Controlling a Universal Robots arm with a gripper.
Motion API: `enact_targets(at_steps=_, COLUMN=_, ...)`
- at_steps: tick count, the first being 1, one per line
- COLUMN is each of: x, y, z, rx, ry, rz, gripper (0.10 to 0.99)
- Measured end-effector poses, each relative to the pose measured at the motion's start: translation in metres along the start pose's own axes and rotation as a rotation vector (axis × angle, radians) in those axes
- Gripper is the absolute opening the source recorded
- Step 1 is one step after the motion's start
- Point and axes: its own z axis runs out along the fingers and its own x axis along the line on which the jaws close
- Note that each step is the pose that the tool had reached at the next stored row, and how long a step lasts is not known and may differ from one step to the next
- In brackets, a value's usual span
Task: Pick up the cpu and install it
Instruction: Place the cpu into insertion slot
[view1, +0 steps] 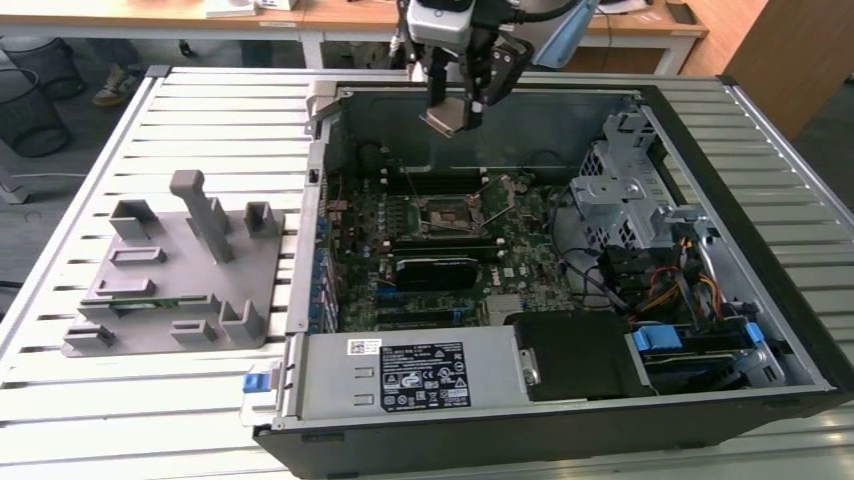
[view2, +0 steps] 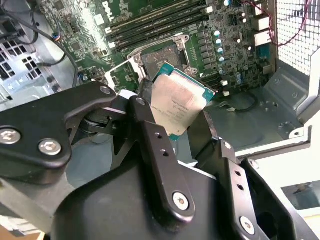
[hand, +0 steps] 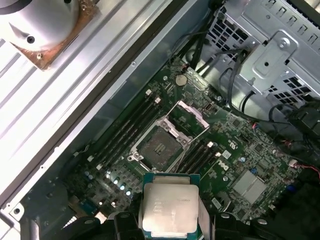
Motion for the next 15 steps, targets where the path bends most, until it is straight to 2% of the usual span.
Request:
enact_targets(at_steps=11, x=0.0, y=0.0, z=0.0004, rx=0.001, ry=-0.0058, rz=0.123, gripper=0.529)
enact_targets(at_steps=12, x=0.0, y=0.0, z=0.0005, rx=0.002, ry=-0.0089, rz=0.184, gripper=0.529)
enact_targets(at_steps=15, x=0.0, y=0.0, z=0.0006, rx=0.003, ry=-0.0109, rz=0.218, gripper=0.529)
